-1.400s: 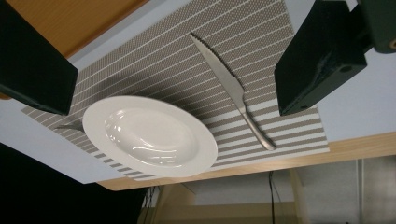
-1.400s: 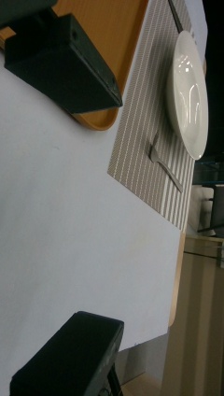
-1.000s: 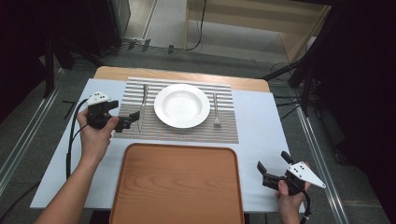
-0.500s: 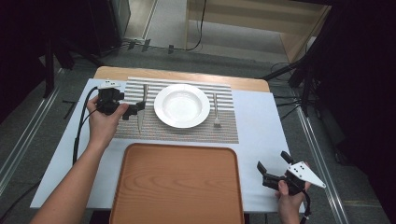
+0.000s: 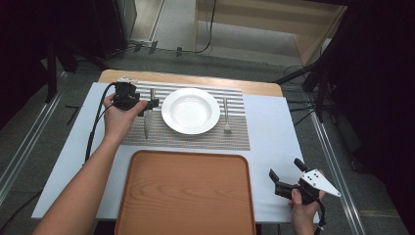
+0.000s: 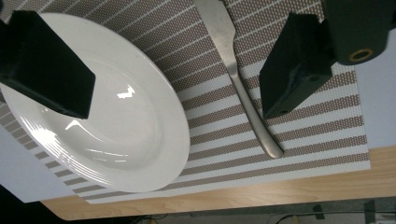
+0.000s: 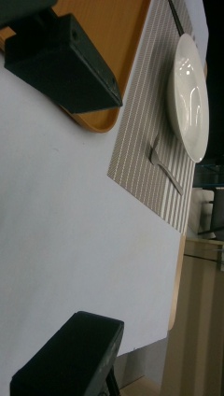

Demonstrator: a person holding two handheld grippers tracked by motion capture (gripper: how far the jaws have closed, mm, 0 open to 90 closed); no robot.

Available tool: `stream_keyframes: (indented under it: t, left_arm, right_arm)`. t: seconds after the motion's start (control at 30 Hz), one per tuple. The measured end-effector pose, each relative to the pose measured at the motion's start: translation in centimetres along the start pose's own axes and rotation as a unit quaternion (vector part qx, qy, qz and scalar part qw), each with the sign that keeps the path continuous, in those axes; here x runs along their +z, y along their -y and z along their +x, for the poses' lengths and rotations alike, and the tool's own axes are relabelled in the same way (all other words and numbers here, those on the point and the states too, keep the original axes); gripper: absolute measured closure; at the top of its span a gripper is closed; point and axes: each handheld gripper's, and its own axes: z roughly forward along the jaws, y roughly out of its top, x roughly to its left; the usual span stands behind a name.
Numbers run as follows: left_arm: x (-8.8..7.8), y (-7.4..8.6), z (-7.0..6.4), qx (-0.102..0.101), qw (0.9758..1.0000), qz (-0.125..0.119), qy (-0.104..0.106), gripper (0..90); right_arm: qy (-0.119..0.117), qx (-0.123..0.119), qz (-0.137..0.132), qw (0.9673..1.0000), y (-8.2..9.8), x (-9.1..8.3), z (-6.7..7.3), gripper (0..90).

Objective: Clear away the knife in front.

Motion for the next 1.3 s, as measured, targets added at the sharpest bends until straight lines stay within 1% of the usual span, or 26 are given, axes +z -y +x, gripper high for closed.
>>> stream_keyframes:
  t: [0.1, 0.13, 0.17, 0.27, 0.3, 0.33, 0.4, 0.43, 0.5, 0.57, 0.6, 0.7, 0.73, 0.77, 0.8, 0.83, 0.9, 0.93, 1.0, 1.07, 1.17, 1.23, 1.3]
  left_arm:
    - [0.8, -0.6, 0.3, 0.004, 0.9998, 0.019, -0.008, 11.7]
    - [1.0, -0.7, 0.5, -0.001, 0.9997, 0.022, -0.012, 13.3]
    - [1.3, -0.9, 0.6, -0.004, 0.9995, 0.028, -0.013, 15.2]
    - [2.0, -1.4, 1.2, -0.007, 0.9985, 0.043, -0.034, 29.8]
    - [2.3, -1.6, 1.3, -0.011, 0.9979, 0.049, -0.040, 30.4]
    - [2.5, -1.8, 1.5, -0.018, 0.9974, 0.056, -0.041, 30.4]
    - [3.1, -2.1, 1.6, -0.022, 0.9957, 0.070, -0.057, 30.5]
    - [3.3, -2.2, 1.6, -0.023, 0.9954, 0.073, -0.057, 33.7]
    - [3.9, -2.3, 1.7, -0.023, 0.9935, 0.090, -0.065, 35.5]
    - [4.4, -2.3, 1.7, -0.025, 0.9919, 0.104, -0.068, 40.1]
    - [4.7, -2.3, 1.8, -0.028, 0.9913, 0.109, -0.069, 40.4]
    - [5.3, -2.2, 1.9, -0.032, 0.9889, 0.127, -0.071, 47.4]
    - [5.5, -2.2, 1.9, -0.036, 0.9884, 0.130, -0.070, 48.1]
    - [5.7, -2.2, 1.9, -0.034, 0.9878, 0.134, -0.073, 49.7]
    - [5.8, -2.1, 1.9, -0.031, 0.9871, 0.136, -0.080, 53.9]
    - [6.0, -2.1, 1.8, -0.027, 0.9863, 0.138, -0.087, 55.1]
    - [6.4, -1.9, 1.9, -0.026, 0.9850, 0.145, -0.091, 58.7]
    - [6.6, -1.9, 1.8, -0.023, 0.9839, 0.148, -0.097, 58.8]
    - [6.9, -1.8, 1.8, -0.025, 0.9833, 0.150, -0.100, 60.5]
    - [7.2, -1.7, 1.7, -0.025, 0.9821, 0.153, -0.107, 60.5]
    - [7.5, -1.5, 1.6, -0.017, 0.9806, 0.161, -0.110, 60.6]
    - [7.7, -1.3, 1.5, -0.011, 0.9795, 0.166, -0.113, 62.7]
    - [7.9, -1.2, 1.4, -0.006, 0.9779, 0.169, -0.122, 62.7]
  right_arm:
    - [0.001, 0.001, 0.000, 1.0000, 0.0, 0.0, 0.0, 0.0]
    - [0.000, 0.000, 0.000, 1.0000, 0.0, 0.0, 0.0, 0.0]
    - [0.000, 0.000, 0.000, 1.0000, 0.0, 0.0, 0.0, 0.0]
    - [-0.001, 0.000, -0.001, 1.0000, 0.0, 0.1, 0.0, 0.0]
    - [0.000, -0.001, -0.001, 1.0000, 0.0, 0.1, 0.0, 0.0]
    - [0.002, 0.000, -0.002, 1.0000, 0.0, 0.1, 0.0, 0.0]
    - [0.003, -0.001, -0.001, 1.0000, 0.0, 0.1, 0.0, 0.0]
    - [0.003, -0.001, -0.001, 1.0000, 0.0, 0.1, 0.0, 0.0]
    - [0.003, -0.002, -0.001, 1.0000, 0.0, 0.1, 0.0, 0.0]
    - [0.003, -0.002, -0.001, 1.0000, 0.0, 0.1, 0.0, 0.0]
    - [0.002, -0.002, -0.001, 1.0000, 0.0, 0.1, 0.0, 0.0]
    - [0.003, -0.002, 0.001, 1.0000, 0.0, 0.1, 0.1, 0.0]
    - [0.003, -0.002, 0.000, 1.0000, 0.0, 0.1, 0.1, 0.0]
    - [0.003, -0.002, 0.001, 1.0000, 0.0, 0.1, 0.1, 0.0]
    - [0.003, -0.002, 0.001, 1.0000, 0.0, 0.1, 0.1, 0.0]
    - [0.003, -0.002, 0.000, 1.0000, 0.0, 0.1, 0.1, 0.0]
    - [0.003, -0.002, 0.001, 1.0000, 0.0, 0.1, 0.1, 0.0]
    - [0.003, -0.003, 0.001, 1.0000, 0.0, 0.1, 0.1, 0.0]
    - [0.003, -0.003, 0.001, 1.0000, 0.0, 0.1, 0.1, 0.0]
    - [0.003, -0.002, 0.000, 1.0000, 0.0, 0.1, 0.1, 0.0]
    - [0.003, -0.004, 0.000, 1.0000, 0.0, 0.1, 0.1, 0.0]
    - [0.002, -0.004, 0.001, 1.0000, 0.0, 0.1, 0.1, 0.0]
    - [0.003, -0.006, 0.001, 1.0000, 0.0, 0.1, 0.2, 0.0]
